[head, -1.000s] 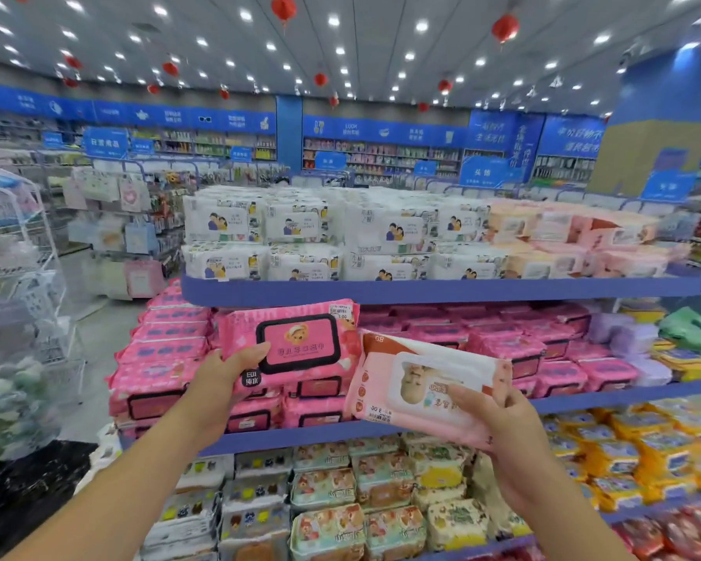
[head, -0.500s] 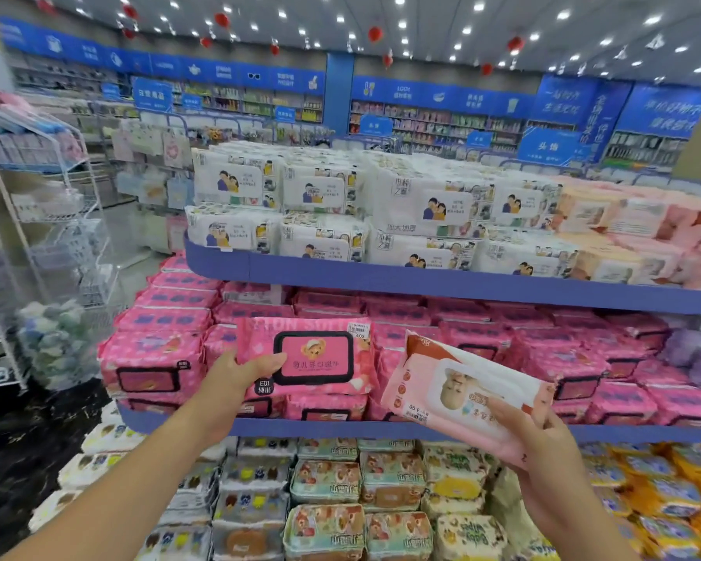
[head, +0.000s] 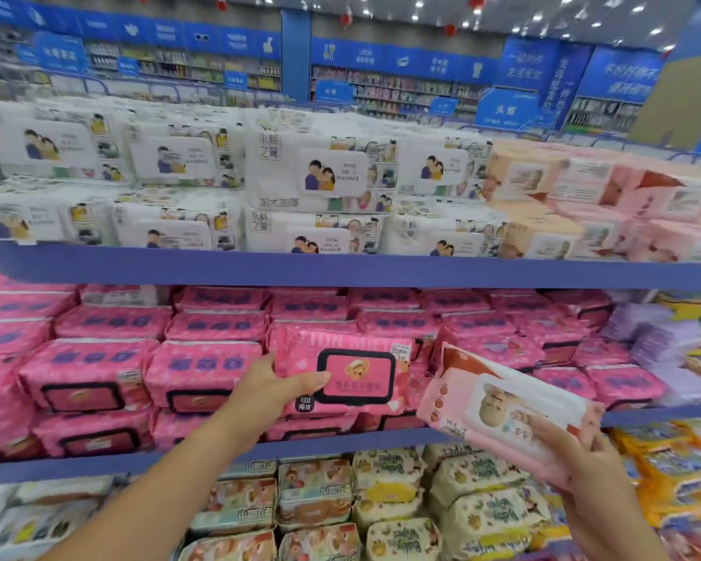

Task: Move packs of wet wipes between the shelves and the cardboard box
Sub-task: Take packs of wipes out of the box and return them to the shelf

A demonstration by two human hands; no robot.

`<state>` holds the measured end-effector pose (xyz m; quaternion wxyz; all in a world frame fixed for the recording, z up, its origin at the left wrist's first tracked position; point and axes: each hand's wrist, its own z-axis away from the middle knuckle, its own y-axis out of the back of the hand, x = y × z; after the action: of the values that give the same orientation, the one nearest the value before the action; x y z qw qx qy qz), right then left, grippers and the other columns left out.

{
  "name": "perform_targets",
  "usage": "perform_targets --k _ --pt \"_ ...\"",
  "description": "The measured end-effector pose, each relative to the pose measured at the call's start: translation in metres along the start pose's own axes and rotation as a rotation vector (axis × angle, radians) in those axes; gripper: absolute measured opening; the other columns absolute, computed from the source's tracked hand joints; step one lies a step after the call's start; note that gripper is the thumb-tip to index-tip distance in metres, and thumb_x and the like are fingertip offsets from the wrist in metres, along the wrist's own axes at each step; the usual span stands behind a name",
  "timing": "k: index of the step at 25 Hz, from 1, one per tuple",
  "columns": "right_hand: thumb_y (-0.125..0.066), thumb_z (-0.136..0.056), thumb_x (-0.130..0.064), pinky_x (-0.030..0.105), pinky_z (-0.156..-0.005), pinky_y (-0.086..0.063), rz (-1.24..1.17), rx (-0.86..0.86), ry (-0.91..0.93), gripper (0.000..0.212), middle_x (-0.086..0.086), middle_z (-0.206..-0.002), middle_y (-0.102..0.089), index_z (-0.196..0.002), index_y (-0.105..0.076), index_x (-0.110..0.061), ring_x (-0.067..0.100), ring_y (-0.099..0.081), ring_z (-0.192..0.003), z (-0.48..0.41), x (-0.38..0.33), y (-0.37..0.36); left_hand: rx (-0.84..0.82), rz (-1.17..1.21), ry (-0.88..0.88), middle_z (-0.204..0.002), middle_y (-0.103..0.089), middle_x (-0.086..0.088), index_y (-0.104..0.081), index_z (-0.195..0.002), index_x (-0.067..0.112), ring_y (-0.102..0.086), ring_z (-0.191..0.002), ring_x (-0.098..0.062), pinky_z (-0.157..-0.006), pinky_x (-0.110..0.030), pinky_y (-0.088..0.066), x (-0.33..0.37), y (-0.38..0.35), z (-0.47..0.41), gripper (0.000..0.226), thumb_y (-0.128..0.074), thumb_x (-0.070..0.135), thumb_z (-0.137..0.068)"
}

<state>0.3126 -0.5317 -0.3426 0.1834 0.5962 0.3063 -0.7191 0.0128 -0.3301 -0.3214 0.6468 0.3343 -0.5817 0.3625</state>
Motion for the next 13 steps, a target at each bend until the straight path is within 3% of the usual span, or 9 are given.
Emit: perform_targets --k 2,5,7,9,11,13 --pt "-0.087 -0.053 -0.023 0.039 -0.072 -0.063 0.005 0.002 -0.023 0.072 0.016 -0.112 -0.074 -0.117 -0.061 -0.001 0.036 -0.072 -0.097 -0.038 -0.011 0.036 0.035 -0.06 -0.002 -0.094 -0.072 0.016 -0.058 -0.099 0.03 -0.07 -0.093 -0.006 -0.089 -0.03 -0.052 0.001 -0.043 -0.025 0.041 -0.089 0.034 -0.072" --pt "-0.093 -0.04 -0.029 0.049 -0.078 -0.062 0.051 -0.003 -0.02 0.086 0.018 -0.111 -0.074 -0.117 -0.065 -0.002 0.039 -0.072 -0.098 -0.091 -0.024 0.082 0.021 -0.255 -0.029 -0.095 -0.077 0.014 -0.062 -0.11 0.031 -0.072 -0.085 0.005 -0.071 -0.011 -0.051 0.001 -0.091 -0.064 0.046 -0.089 0.031 -0.073" --pt "-0.093 -0.035 -0.031 0.051 -0.078 -0.062 0.056 -0.032 -0.013 0.082 0.015 -0.109 -0.075 -0.11 -0.068 -0.01 0.039 -0.073 -0.096 -0.122 -0.038 0.105 0.024 -0.381 -0.025 -0.107 -0.074 0.013 -0.058 -0.122 0.034 -0.07 -0.091 0.006 -0.078 -0.014 -0.052 0.001 -0.112 -0.091 0.065 -0.089 0.045 -0.066" --pt "-0.088 -0.049 -0.023 0.035 -0.06 -0.063 0.054 -0.064 0.004 0.064 0.015 -0.107 -0.076 -0.108 -0.067 -0.01 0.035 -0.075 -0.087 -0.145 -0.048 0.12 0.068 -0.504 -0.003 -0.13 -0.066 0.011 -0.048 -0.141 0.028 -0.066 -0.113 -0.005 -0.098 -0.03 -0.052 -0.004 -0.124 -0.112 0.097 -0.086 0.063 -0.059" --pt "-0.079 -0.07 -0.008 0.026 -0.053 -0.059 -0.01 -0.104 -0.018 0.047 0.014 -0.103 -0.077 -0.115 -0.065 -0.005 0.026 -0.077 -0.077 -0.161 -0.053 0.128 0.079 -0.633 -0.032 -0.152 -0.047 0.007 -0.03 -0.154 0.03 -0.052 -0.136 -0.02 -0.11 -0.038 -0.044 -0.006 -0.131 -0.123 0.105 -0.085 0.057 -0.069" --pt "-0.077 -0.073 -0.009 0.026 -0.056 -0.061 -0.015 -0.137 -0.04 0.054 0.014 -0.105 -0.077 -0.122 -0.06 0.003 0.024 -0.077 -0.078 -0.173 -0.049 0.129 0.04 -0.85 -0.041 -0.16 -0.037 0.006 -0.013 -0.159 0.042 -0.043 -0.144 -0.026 -0.115 -0.042 -0.038 -0.008 -0.132 -0.126 0.108 -0.083 0.05 -0.077"
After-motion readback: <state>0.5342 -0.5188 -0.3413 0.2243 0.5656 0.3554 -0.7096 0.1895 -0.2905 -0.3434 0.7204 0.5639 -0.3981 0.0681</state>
